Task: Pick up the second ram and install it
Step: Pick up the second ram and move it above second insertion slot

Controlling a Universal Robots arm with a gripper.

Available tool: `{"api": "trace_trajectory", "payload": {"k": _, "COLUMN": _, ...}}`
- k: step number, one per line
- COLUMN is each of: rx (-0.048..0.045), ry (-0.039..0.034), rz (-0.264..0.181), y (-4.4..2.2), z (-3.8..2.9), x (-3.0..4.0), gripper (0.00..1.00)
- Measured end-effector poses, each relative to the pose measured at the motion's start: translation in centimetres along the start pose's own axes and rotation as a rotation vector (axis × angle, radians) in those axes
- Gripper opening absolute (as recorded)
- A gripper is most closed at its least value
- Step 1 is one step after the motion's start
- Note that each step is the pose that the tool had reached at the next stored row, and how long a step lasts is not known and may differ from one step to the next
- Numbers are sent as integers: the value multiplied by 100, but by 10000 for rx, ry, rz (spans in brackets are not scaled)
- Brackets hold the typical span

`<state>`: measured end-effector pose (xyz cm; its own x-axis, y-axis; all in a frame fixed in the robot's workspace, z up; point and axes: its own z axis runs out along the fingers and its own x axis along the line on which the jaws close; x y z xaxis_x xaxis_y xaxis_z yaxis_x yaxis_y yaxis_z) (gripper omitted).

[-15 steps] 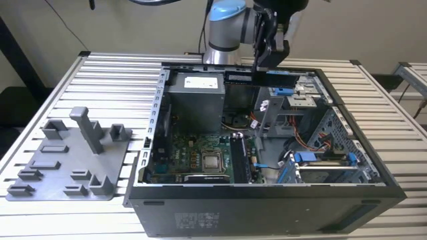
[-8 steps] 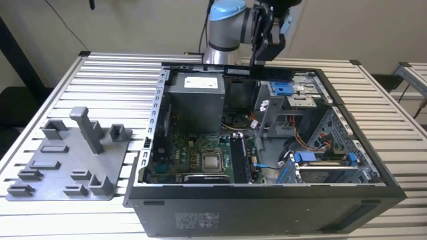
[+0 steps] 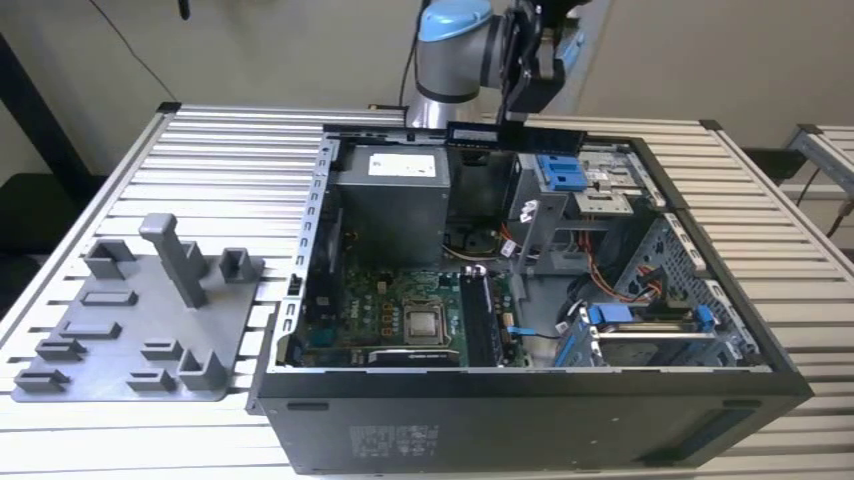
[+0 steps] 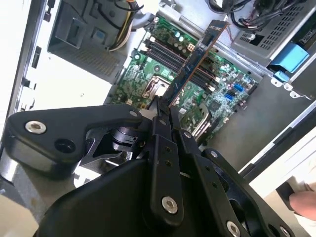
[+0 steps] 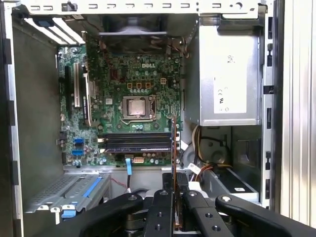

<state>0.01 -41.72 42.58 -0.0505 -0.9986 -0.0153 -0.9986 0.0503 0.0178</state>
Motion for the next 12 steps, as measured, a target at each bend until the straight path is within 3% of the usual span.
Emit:
{"api": "trace_trajectory", "payload": {"k": 6, "rx": 8, "ry": -28, "rz": 0, "y": 0, "z": 1, "x": -1, "gripper": 14}}
{"api": "trace_trajectory", "payload": {"k": 12, "rx": 88, "ry": -39, "rz": -8, "y": 5, "z": 1, "x": 0, "gripper": 14}}
